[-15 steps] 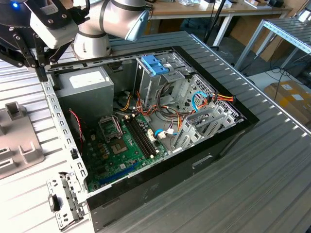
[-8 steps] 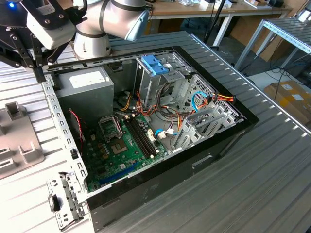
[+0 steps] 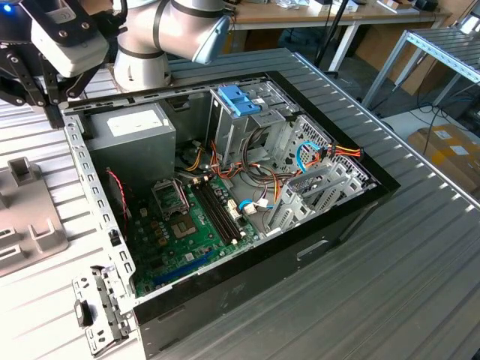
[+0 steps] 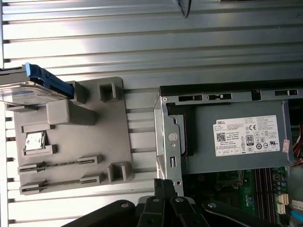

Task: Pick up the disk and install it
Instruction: 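Reach for the disk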

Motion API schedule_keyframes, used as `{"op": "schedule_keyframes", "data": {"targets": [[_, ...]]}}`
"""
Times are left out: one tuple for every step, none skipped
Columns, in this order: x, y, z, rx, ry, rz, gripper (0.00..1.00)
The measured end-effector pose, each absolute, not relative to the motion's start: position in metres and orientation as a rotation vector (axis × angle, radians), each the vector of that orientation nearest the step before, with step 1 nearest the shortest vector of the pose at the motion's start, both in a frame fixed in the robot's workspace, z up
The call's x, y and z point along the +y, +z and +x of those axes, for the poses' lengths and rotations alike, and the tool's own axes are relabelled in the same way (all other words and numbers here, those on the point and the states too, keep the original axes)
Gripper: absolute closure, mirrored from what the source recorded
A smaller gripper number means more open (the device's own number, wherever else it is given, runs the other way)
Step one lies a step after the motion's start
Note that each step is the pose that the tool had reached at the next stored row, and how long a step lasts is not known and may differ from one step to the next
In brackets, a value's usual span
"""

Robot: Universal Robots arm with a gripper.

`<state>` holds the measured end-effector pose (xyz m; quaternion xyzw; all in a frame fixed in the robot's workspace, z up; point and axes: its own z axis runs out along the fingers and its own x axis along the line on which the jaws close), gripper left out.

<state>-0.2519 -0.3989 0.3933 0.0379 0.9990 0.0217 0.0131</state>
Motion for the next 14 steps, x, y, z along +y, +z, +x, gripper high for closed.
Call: {"op": "schedule_keyframes", "data": {"targets": [[-0.399,0.393,-0.253,3.112,0.068,0.118,0.89],[-0.399,0.393,-0.254,3.113,0.068,0.118,0.89],[-0.399,0.393,-0.254,3.113,0.068,0.118,0.89],[-0.399,0.393,-0.255,3.112,0.068,0.118,0.89],[-0.399,0.393,-0.256,3.112,0.068,0.118,0.89],[-0.399,0.393,-0.256,3.112,0.068,0.118,0.89],[-0.399,0.393,-0.257,3.112,0.068,0.118,0.89],[-0.399,0.393,-0.258,3.113,0.068,0.118,0.89],[-0.399,0.393,-0.258,3.112,0.068,0.118,0.89],[-0.399,0.393,-0.259,3.113,0.068,0.118,0.89],[-0.399,0.393,-0.26,3.112,0.068,0.118,0.89],[-0.399,0.393,-0.262,3.112,0.068,0.118,0.89],[-0.399,0.393,-0.263,3.112,0.068,0.118,0.89],[-0.399,0.393,-0.264,3.112,0.068,0.118,0.89]]}}
